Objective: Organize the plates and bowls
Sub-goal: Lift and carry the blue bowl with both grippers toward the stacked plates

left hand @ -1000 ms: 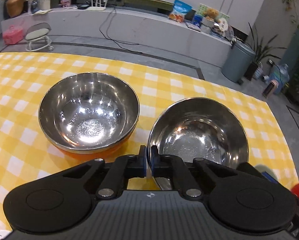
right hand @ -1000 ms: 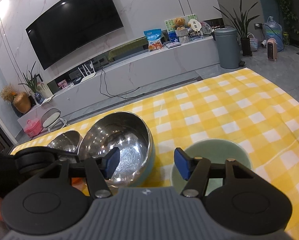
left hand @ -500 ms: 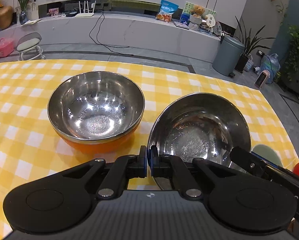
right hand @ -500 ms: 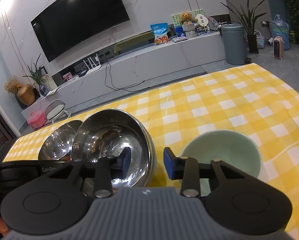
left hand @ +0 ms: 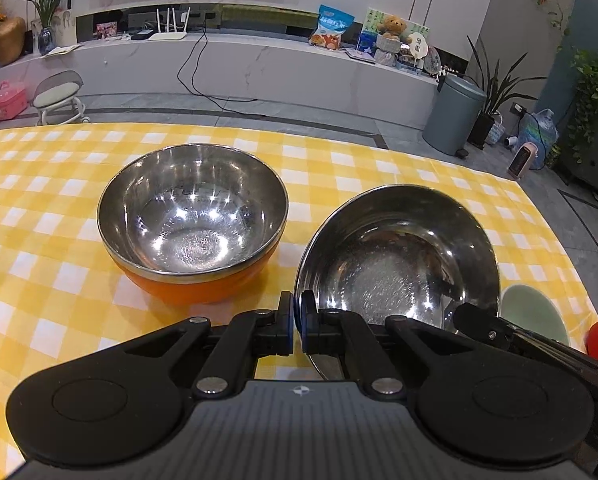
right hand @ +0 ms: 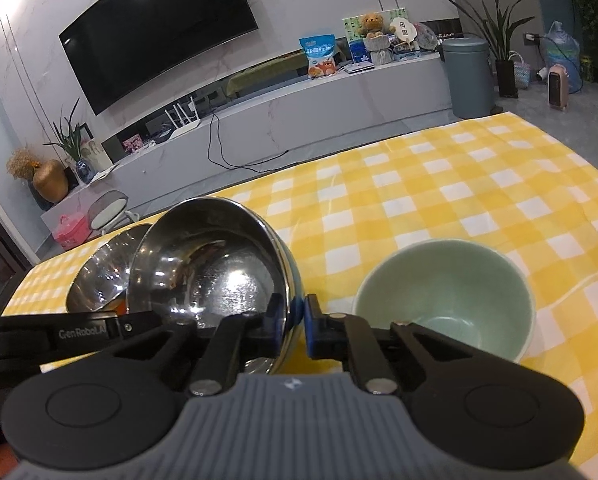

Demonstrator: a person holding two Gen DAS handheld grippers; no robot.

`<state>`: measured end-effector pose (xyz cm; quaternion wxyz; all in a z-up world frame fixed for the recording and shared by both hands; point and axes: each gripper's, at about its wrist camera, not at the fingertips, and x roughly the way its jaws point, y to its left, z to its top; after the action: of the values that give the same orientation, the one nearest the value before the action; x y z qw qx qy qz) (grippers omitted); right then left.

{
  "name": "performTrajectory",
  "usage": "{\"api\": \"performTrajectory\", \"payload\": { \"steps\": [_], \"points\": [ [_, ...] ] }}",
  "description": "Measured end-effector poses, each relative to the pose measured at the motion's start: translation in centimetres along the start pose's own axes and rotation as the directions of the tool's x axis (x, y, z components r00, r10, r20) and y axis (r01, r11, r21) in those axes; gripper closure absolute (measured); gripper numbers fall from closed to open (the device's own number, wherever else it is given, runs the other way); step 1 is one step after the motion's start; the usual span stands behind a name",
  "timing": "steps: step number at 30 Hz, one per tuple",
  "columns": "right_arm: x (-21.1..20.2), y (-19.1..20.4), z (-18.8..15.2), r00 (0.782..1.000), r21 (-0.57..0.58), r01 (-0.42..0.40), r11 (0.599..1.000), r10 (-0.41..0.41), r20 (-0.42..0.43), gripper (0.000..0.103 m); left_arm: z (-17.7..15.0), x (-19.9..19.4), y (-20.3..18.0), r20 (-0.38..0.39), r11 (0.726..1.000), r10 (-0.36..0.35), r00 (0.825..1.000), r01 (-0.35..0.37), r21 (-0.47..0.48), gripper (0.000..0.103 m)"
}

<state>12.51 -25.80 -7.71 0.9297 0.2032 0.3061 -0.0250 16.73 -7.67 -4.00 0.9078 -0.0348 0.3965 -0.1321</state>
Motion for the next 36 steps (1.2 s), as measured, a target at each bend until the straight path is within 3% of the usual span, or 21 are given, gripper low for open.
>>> {"api": "performTrajectory", "payload": {
  "steps": [4, 10, 15, 22, 28, 36],
  "points": [
    [-0.8, 0.0, 0.5, 1.0, 0.04, -0.016, 0.999, 0.017, -0.013, 0.096, -0.1, -1.4, 0.2, 0.014, 1.0, -0.004, 1.0, 0.005, -0.018, 0.1],
    [-2.7, 0.9, 1.4, 0.994, 0.069, -0.053, 0.996, 0.059, -0.089, 0.096, 0.7, -4.4, 1.4, -0.066, 0.996, 0.001, 0.998, -0.007, -0.088, 0.099],
    [-5.1, 2.1, 1.0, 0.98, 0.043, -0.097, 0.994, 0.103, -0.171, 0.095, 0.0, -7.6, 2.1, -0.138, 0.992, 0.03, 0.99, -0.047, -0.118, 0.099],
    [-8.9, 2.2, -0.7, 0.957, 0.001, -0.121, 0.993, 0.117, -0.264, 0.095, -2.7, -10.9, 2.6, -0.18, 0.986, 0.002, 0.984, -0.031, -0.161, 0.098],
    [-12.0, 1.5, -2.8, 0.948, -0.025, -0.141, 0.99, 0.128, -0.292, 0.094, -5.5, -12.2, 2.6, -0.252, 0.982, -0.027, 0.967, -0.022, -0.189, 0.097],
    [-13.1, -0.6, -4.7, 0.93, 0.033, -0.133, 0.991, 0.136, -0.343, 0.094, -8.2, -12.2, 2.0, -0.331, 0.978, -0.069, 0.941, -0.001, -0.207, 0.095]
  ]
}}
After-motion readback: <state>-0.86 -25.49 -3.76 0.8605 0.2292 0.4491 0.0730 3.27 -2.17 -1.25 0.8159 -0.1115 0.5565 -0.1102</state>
